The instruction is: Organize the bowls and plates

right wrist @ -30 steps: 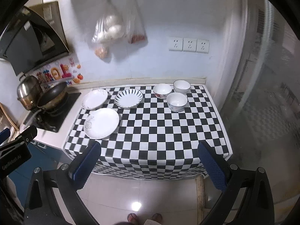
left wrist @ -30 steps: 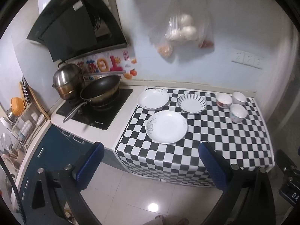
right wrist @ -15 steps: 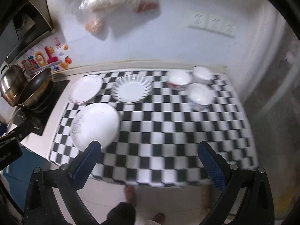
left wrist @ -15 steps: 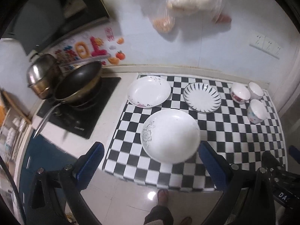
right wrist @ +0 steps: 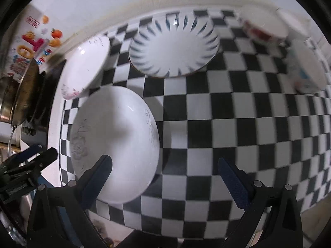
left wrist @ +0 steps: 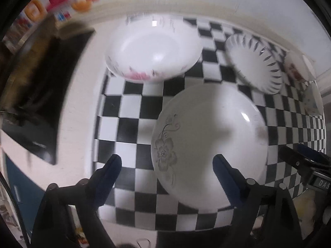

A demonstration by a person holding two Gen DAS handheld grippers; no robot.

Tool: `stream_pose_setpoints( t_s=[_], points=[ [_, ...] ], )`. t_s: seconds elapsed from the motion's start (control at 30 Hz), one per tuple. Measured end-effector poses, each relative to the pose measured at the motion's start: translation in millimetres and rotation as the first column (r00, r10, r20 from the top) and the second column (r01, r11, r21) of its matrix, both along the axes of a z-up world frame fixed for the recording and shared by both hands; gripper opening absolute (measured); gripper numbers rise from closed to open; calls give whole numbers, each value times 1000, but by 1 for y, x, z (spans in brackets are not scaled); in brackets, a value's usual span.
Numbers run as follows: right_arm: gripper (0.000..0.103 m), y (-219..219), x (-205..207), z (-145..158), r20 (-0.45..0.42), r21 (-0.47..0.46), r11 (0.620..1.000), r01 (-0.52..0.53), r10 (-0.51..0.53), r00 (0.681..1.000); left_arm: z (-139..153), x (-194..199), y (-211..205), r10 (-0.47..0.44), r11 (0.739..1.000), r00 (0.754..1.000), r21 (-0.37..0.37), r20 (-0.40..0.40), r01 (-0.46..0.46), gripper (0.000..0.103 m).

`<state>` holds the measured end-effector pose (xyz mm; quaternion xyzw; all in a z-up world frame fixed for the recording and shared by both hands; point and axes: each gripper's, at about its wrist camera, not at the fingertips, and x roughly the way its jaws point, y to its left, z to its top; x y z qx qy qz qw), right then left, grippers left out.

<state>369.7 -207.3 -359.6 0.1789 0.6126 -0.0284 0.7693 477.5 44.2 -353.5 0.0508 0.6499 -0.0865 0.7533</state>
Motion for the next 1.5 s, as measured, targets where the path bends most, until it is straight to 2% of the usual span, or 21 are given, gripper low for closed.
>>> stream_pose_setpoints(
  t_s=[0.03,0.13,0.3,0.37,0.47,0.53,0.6,0.77,0.83,0.87,1.13,1.5],
  points=[
    [103,0,5,-6,-16,14,1000,-5,5,1000,-10,7,3,6,1000,999,-16,-32,-7,81],
    [98,0,27,-34,-78,67,998,-13,19,997,-29,21,4,4,1000,996,-27,-88,-6,71],
    [76,-1,44,-63,-151,180,984,-5,33,988,-50,34,2,-1,999,988,-32,-152,-4,55],
    [69,2,46,-68,-171,213,977,-7,44,984,-55,38,0,-1,999,985,-47,-173,-8,54],
    [65,8,52,-69,-170,226,973,-36,76,983,-59,40,-2,10,997,981,-68,-194,-23,52],
    [61,10,55,-69,-177,245,969,-39,85,981,-64,41,-1,14,996,977,-79,-214,-31,39],
    [43,10,55,-70,-189,275,961,-38,93,978,-65,41,-2,22,996,975,-85,-220,-41,37],
    [36,19,61,-70,-198,251,966,-61,113,974,-58,39,-2,24,995,977,-86,-210,-43,35],
    [29,22,60,-69,-194,214,973,-84,126,973,-56,37,-2,29,996,979,-80,-204,-46,35],
    [22,20,58,-69,-195,199,976,-88,128,972,-55,37,-3,33,996,979,-78,-203,-50,35],
    [21,15,52,-65,-180,169,983,-73,103,978,-44,9,-4,25,996,982,-81,-189,-41,35],
    [20,0,42,-43,-139,167,984,-68,92,986,0,-2,-31,-8,995,988,-103,-155,-8,35]
  ],
)
